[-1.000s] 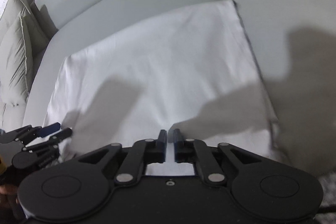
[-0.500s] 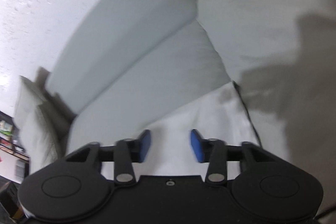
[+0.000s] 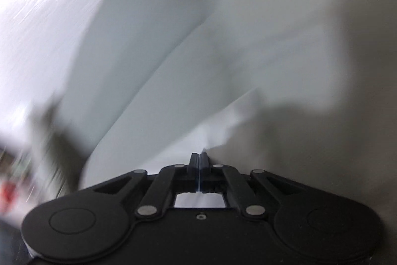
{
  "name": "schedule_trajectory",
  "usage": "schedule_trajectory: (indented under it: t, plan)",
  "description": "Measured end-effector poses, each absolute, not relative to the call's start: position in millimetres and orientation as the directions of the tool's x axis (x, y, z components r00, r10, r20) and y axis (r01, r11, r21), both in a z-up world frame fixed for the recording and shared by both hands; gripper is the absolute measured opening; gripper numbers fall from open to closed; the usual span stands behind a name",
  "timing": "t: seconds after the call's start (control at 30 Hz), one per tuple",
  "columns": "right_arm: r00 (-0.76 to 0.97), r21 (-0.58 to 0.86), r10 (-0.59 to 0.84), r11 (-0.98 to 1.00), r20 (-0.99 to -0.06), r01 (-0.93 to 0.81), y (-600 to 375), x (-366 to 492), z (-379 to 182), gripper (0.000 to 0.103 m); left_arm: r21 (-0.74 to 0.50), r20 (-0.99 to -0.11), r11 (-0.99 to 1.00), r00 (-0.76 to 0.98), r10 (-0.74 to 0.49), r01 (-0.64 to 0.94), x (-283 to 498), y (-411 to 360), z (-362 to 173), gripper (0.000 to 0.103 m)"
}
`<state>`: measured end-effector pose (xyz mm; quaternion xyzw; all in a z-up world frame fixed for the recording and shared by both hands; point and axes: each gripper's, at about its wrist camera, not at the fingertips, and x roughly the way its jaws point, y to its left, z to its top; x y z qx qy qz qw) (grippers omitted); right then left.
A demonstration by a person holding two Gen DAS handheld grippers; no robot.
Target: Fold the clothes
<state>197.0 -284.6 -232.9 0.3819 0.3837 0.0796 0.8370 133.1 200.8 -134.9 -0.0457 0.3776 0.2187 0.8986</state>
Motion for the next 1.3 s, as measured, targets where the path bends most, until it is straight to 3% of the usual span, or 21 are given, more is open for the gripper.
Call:
schedule_trajectory:
  t: [0.13, 0.17, 0.3, 0.37, 0.47, 0.7, 0.83, 0.9, 0.97, 1.0, 1.1, 1.23, 1.3]
  plan:
    - [0.713, 0.563, 0.269, 0.799, -0.647, 0.209, -270, 199, -218, 0.000, 0.058, -0.711, 0.880, 0.599, 0.368, -0.472, 128, 211, -128, 0.010]
    - [0.717, 0.518, 0.235, 0.832, -0.656, 0.201, -263, 198, -211, 0.005, 0.062, -0.702, 0.884, 0.610, 0.369, -0.464, 124, 208, -122, 0.010]
    - [0.785, 0.494, 0.174, 0.849, -0.595, 0.187, -262, 177, -178, 0.017, 0.001, -0.632, 0.927, 0.718, 0.291, -0.374, 104, 194, -91, 0.011]
    - [0.808, 0.512, 0.164, 0.838, -0.565, 0.188, -264, 169, -167, 0.018, -0.040, -0.610, 0.948, 0.759, 0.228, -0.317, 100, 183, -80, 0.011]
    - [0.791, 0.561, 0.237, 0.813, -0.565, 0.157, -259, 175, -171, 0.018, -0.074, -0.617, 0.978, 0.779, 0.108, -0.195, 112, 155, -80, 0.011]
    - [0.668, 0.482, 0.431, 0.868, -0.607, -0.122, -177, 208, -185, 0.018, 0.090, -0.653, 0.993, 0.757, -0.004, 0.082, 146, 64, -124, 0.011]
    - [0.599, 0.439, 0.505, 0.858, -0.622, -0.267, -142, 220, -189, 0.018, 0.027, -0.659, 0.983, 0.743, -0.121, 0.184, 156, 44, -123, 0.011]
    - [0.584, 0.421, 0.512, 0.857, -0.630, -0.296, -134, 221, -194, 0.018, 0.046, -0.668, 0.994, 0.743, -0.040, 0.095, 161, 58, -128, 0.015]
    - [0.597, 0.428, 0.495, 0.864, -0.631, -0.265, -137, 227, -197, 0.002, 0.071, -0.675, 0.997, 0.736, 0.053, -0.007, 166, 74, -133, 0.018]
    - [0.615, 0.440, 0.475, 0.870, -0.629, -0.222, -143, 230, -199, 0.000, 0.084, -0.678, 0.995, 0.728, 0.100, -0.058, 169, 82, -136, 0.018]
    - [0.709, 0.468, 0.326, 0.884, -0.626, 0.006, -189, 227, -201, 0.000, 0.124, -0.683, 0.970, 0.692, 0.236, -0.208, 177, 105, -143, 0.011]
    - [0.731, 0.386, 0.067, 0.880, -0.679, 0.278, -248, 211, -204, 0.000, 0.179, -0.680, 0.900, 0.611, 0.405, -0.397, 187, 137, -154, 0.012]
    - [0.725, 0.338, 0.057, 0.908, -0.686, 0.249, -249, 206, -201, 0.000, 0.251, -0.679, 0.872, 0.566, 0.467, -0.420, 182, 141, -151, 0.013]
